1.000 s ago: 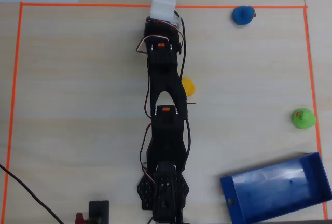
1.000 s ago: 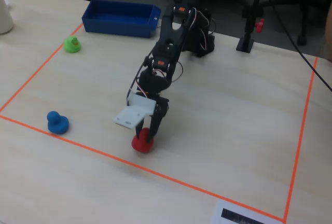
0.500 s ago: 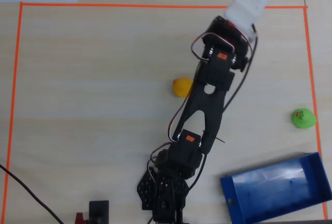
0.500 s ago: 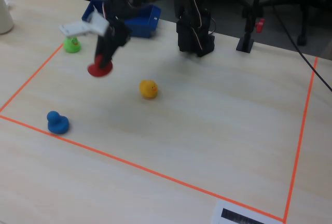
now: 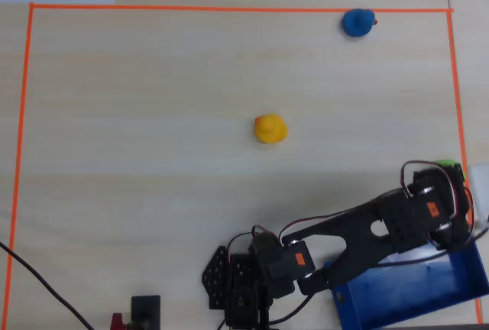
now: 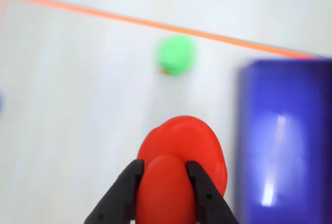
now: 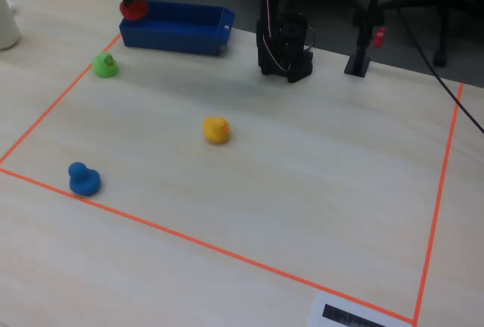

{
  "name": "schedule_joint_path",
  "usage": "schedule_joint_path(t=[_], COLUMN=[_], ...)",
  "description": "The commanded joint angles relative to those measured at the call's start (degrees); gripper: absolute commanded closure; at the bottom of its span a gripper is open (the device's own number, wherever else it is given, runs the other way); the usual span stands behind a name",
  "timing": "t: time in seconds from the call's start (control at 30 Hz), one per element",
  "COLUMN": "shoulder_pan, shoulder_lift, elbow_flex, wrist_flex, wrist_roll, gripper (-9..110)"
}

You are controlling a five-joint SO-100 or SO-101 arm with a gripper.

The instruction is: Grasp red duck and put it into box.

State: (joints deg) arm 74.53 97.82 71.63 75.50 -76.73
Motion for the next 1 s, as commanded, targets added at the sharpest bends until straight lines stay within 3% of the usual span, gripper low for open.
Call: schedule_joint_path(t=[0.0,0.33,0.77,0.97], shoulder_pan=[9.6,20.5,21.7,21.6], shoulder_lift=[5.3,11.6,7.4,7.2], elbow_flex=[3.3,21.0,32.0,31.4], wrist_flex=[0.0,-6.5,-21.3,-21.4], wrist_roll=[-0.4,-5.2,-8.3,-9.4], gripper=[101,101,101,79])
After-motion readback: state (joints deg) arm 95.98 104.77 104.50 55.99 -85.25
